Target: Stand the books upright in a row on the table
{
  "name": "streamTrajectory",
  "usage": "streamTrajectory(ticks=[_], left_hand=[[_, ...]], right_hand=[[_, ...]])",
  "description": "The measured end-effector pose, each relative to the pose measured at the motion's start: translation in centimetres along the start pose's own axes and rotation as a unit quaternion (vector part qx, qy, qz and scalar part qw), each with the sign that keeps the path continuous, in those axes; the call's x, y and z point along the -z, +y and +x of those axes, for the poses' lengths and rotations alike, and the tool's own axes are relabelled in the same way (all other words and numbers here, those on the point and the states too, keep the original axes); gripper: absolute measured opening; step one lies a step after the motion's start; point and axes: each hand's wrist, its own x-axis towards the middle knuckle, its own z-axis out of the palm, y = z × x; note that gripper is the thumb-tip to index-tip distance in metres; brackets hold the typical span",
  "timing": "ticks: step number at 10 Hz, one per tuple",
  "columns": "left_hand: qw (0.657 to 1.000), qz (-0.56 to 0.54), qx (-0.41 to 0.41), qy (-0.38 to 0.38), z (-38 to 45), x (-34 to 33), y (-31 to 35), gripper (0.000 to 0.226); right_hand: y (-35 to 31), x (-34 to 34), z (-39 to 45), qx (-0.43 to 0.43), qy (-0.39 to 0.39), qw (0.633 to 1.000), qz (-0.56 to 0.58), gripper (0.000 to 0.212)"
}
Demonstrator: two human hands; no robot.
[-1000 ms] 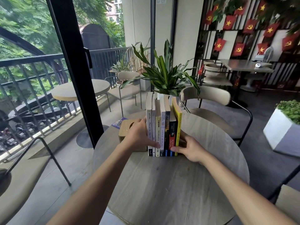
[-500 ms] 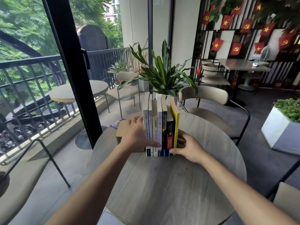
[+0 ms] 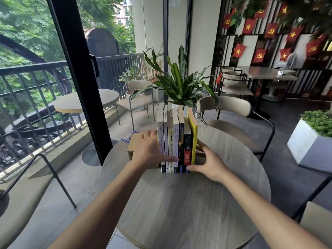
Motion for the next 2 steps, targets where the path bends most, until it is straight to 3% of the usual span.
streamTrajectory(ticks=[2], left_hand=[[0.999,0.0,0.038,0.037,-0.87,-0.11,-0.56,0.133]], right_hand=[[-0.14,0.09,-0.67,0.018,0.007,0.999,-0.042,0.115]])
